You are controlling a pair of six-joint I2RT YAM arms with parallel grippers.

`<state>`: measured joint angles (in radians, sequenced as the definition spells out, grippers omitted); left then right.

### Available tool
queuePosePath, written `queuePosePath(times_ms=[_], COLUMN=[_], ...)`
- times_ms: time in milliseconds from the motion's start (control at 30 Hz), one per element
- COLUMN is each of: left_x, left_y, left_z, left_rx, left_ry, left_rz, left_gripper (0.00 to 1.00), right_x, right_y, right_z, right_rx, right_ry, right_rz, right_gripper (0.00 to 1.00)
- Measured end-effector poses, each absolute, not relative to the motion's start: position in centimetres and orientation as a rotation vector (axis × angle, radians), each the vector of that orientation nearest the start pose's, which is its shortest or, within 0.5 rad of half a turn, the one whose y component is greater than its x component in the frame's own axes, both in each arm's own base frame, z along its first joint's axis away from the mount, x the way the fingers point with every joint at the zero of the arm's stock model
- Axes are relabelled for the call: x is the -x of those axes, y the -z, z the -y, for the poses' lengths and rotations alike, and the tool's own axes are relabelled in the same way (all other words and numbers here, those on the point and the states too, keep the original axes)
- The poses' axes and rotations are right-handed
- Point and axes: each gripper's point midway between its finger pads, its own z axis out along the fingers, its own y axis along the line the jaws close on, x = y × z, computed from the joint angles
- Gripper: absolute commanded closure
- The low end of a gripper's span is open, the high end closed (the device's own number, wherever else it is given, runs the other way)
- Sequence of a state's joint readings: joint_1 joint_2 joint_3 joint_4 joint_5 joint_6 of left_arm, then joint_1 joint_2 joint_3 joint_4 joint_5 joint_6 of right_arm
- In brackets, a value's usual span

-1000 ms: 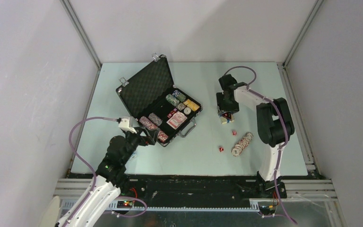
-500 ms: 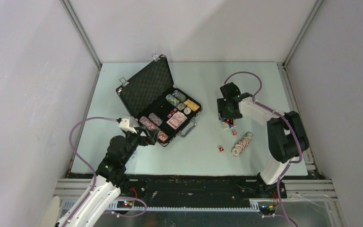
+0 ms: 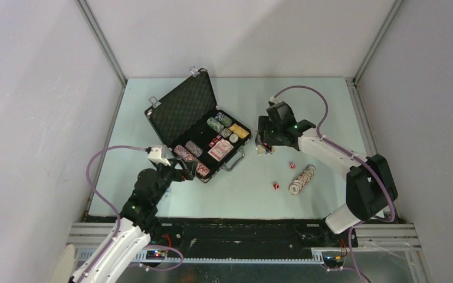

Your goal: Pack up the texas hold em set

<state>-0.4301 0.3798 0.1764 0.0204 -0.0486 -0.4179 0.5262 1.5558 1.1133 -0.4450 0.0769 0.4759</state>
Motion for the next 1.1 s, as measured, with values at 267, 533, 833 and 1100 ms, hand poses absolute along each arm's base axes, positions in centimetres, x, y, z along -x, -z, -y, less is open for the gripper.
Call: queuePosePath(times_ms=[267, 533, 833, 1100], left_x=[-24.0, -23.8, -23.6, -23.5], left_y=[-13.5, -14.5, -15.3, -14.8], left_z=[11.2, 9.9, 8.2, 7.7], left_rx=[0.057, 0.106, 0.177, 0.199], left_ry=[0.537, 0.497, 0.447, 0.423], left_rz=[-1.795, -1.746, -1.696, -1.714], left_gripper=[0.02, 0.02, 0.02, 0.02], right_x=[-33.6, -34.8, -36.8, -38.8], right_y=[-15.2, -15.2, -15.5, -13.2], right_z=[-29.0, -40.4, -44.6, -45.4], right_rx=[-0.280, -0.260, -0.352, -0.529], right_ry=[-0.558, -0.958, -1.062, -1.106], right_rz=[-2.362, -2.206, -2.050, -1.992], right_gripper=[0.80, 0.81, 0.79, 0.76])
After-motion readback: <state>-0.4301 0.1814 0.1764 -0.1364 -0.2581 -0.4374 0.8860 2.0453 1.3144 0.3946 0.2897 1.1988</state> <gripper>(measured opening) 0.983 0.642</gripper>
